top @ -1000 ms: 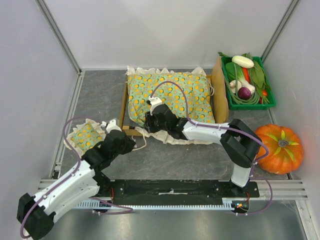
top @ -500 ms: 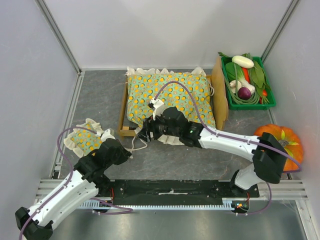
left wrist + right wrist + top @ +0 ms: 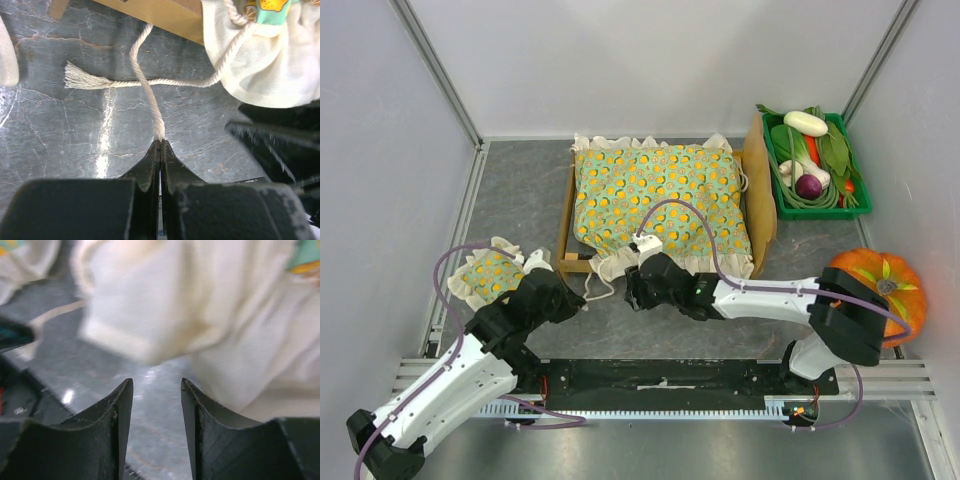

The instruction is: Set up the pet bed

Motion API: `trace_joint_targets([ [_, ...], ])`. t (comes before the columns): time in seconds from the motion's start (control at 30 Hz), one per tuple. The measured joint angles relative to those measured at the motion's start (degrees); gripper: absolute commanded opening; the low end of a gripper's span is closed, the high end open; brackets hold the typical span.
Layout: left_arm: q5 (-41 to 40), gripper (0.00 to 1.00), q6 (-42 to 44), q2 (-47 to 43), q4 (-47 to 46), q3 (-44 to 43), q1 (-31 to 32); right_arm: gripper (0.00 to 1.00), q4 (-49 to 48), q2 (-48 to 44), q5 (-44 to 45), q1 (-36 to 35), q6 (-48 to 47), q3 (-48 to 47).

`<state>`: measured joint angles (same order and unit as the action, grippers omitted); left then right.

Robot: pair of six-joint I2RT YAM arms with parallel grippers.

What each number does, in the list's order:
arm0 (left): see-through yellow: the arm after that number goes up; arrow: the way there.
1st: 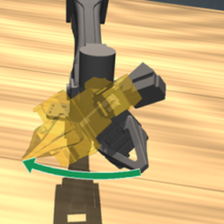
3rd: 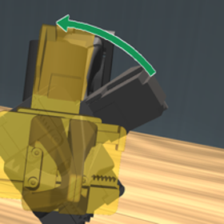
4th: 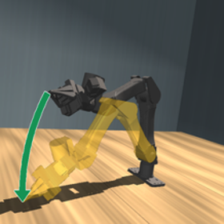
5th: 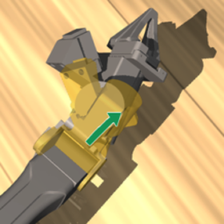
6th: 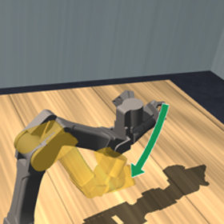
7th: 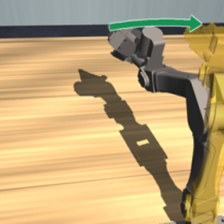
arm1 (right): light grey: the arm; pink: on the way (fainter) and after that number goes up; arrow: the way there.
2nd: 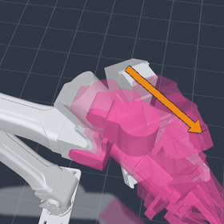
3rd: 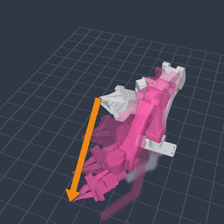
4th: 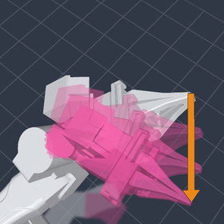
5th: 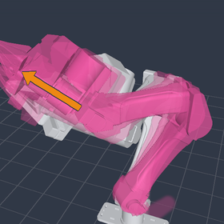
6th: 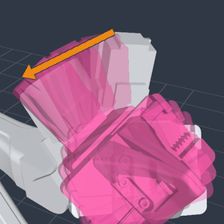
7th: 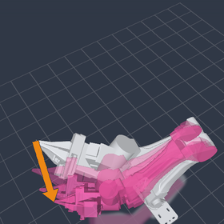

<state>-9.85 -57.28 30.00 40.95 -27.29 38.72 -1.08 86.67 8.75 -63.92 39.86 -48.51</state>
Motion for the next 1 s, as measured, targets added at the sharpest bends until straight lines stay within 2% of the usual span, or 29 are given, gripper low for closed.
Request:
trace_joint_targets([
  [0.17, 1.07, 0.02, 2.38, 4.0, -0.94, -0.31, 0.0, 0.5, 3.74, 3.65, 8.07, 6.29, -2.03, -0.15],
  [0.4, 5.03, 0.02, 3.96, 5.16, -6.71, 0.5, 0.24, 0.56, 6.84, -1.4, 12.76, 14.97, -10.08, 4.09],
  [0.57, 7.15, 0.02, 4.0, 5.55, -10.97, 3.54, 2.97, 0.57, 9.14, -3.5, 12.92, 20.39, -14.01, 6.54],
  [0.7, 6.64, 0.02, 3.45, 6.16, -13.33, 5.2, 8.0, 0.61, 9.29, -5.05, 9.77, 22.84, -14.88, 7.39],
  [0.83, 3.89, 0.02, 1.05, 8.13, -15.87, 6.38, 14.69, 0.66, 6.93, -11.26, 2.82, 21.59, -12.37, 10.51],
  [1.0, -1.86, 0.02, -1.68, 12.37, -16.68, 6.43, 21.44, 0.67, 1.6, -15.47, 1.88, 9.46, -5.84, 12.0],
])
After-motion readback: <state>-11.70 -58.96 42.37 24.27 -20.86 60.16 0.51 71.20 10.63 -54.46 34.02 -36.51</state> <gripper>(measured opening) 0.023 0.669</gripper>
